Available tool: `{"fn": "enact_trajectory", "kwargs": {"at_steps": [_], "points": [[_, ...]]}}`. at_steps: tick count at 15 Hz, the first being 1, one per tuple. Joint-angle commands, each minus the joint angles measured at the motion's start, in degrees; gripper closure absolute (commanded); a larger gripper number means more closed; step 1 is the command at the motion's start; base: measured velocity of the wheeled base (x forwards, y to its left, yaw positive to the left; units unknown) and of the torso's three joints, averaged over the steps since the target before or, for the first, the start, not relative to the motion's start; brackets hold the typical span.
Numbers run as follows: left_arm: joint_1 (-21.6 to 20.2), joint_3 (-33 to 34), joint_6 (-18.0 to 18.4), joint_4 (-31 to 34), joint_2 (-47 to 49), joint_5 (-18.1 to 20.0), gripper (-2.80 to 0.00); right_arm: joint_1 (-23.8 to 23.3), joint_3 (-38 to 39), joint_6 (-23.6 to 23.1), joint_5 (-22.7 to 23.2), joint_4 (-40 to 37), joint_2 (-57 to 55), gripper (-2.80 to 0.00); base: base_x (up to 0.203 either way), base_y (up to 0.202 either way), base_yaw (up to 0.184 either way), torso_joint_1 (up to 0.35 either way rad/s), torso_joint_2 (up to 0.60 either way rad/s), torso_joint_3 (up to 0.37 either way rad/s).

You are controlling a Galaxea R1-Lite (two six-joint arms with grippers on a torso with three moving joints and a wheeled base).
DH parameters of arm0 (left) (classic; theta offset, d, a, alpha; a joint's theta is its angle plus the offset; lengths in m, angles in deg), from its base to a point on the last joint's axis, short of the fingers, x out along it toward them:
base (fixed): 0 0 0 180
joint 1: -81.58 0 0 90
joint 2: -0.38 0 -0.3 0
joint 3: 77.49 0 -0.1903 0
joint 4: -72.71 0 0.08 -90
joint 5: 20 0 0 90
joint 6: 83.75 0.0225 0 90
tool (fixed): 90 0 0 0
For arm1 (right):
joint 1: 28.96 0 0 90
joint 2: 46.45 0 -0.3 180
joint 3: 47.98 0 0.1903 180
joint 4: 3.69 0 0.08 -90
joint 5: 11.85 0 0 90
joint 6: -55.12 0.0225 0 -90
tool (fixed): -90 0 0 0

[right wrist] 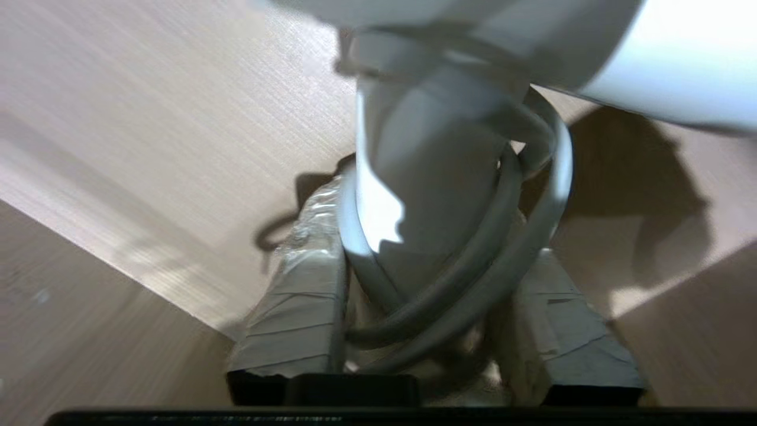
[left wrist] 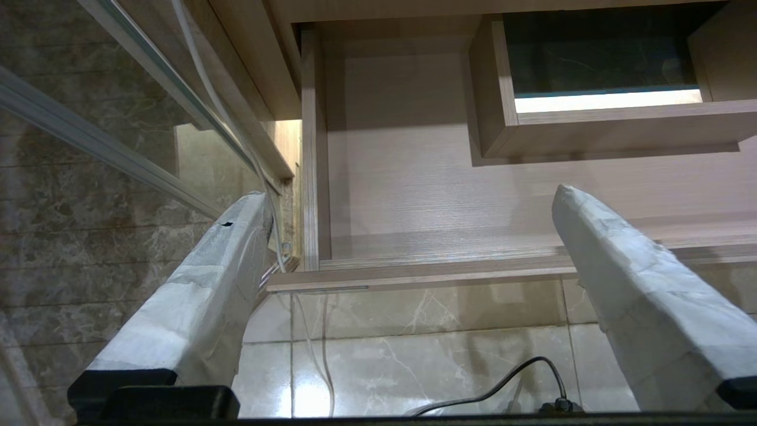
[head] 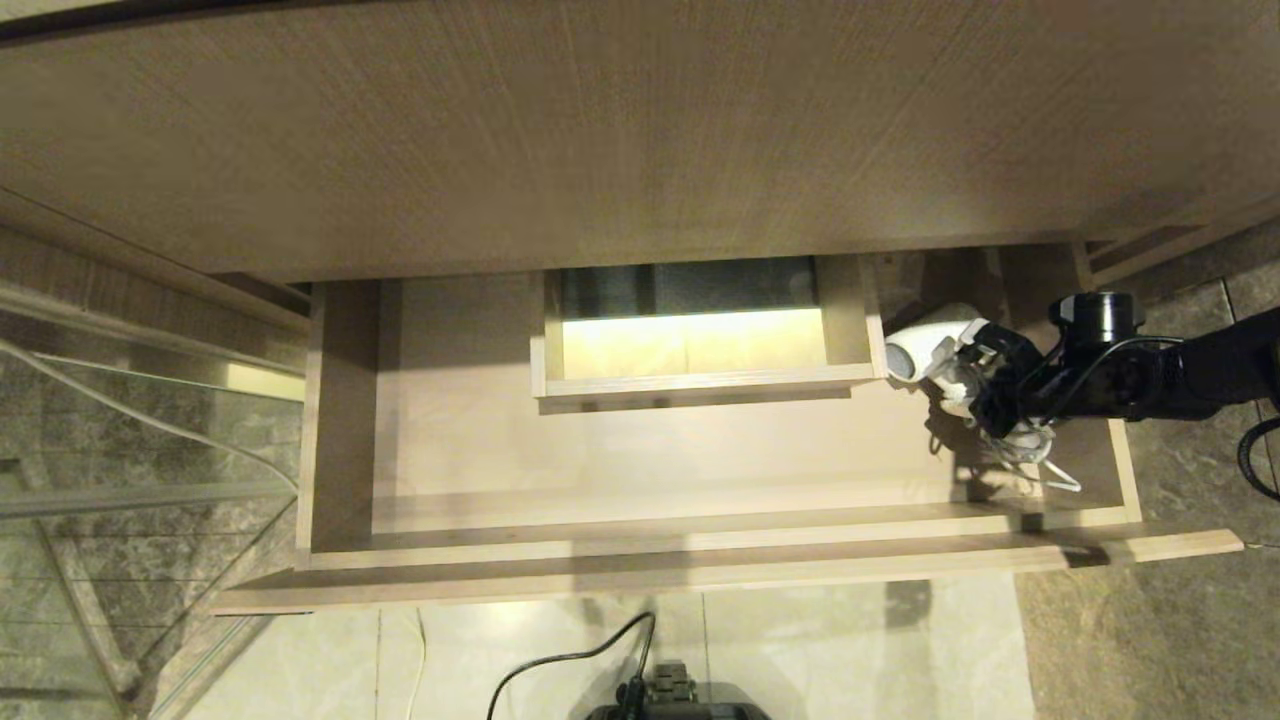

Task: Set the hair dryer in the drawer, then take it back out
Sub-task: Take the hairdryer out

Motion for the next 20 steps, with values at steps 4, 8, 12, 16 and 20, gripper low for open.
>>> {"fn": "enact_trajectory", "kwargs": {"at_steps": [4,8,12,16,20], "points": [[-0.02,2.29,0.00,-0.08,-0.02,0.01,-2.80,-0.11,0.37,-0.28,0.24,-0.50,2.82,0.00,0.000,0.000,0.000,0.000,0.00,0.000],[-0.02,2.29,0.00,-0.08,-0.02,0.01,-2.80,-0.46,1.42,-0.37,0.32,-0.50,4.30,0.00,0.000,0.000,0.000,0.000,0.00,0.000],[-0.02,2.29,0.00,-0.08,-0.02,0.01,-2.80,-0.46,2.21,-0.37,0.32,-0.50,6.11,0.00,0.000,0.000,0.000,0.000,0.00,0.000],[-0.02,2.29,0.00,-0.08,-0.02,0.01,-2.80,-0.37,3.95,-0.37,0.41,-0.58,9.50,0.00,0.000,0.000,0.000,0.000,0.00,0.000],[-0.02,2.29,-0.02,-0.08,-0.02,0.01,-2.80,-0.37,5.10,-0.57,0.50,-1.19,12.84,0.00,0.000,0.000,0.000,0.000,0.00,0.000]]}}
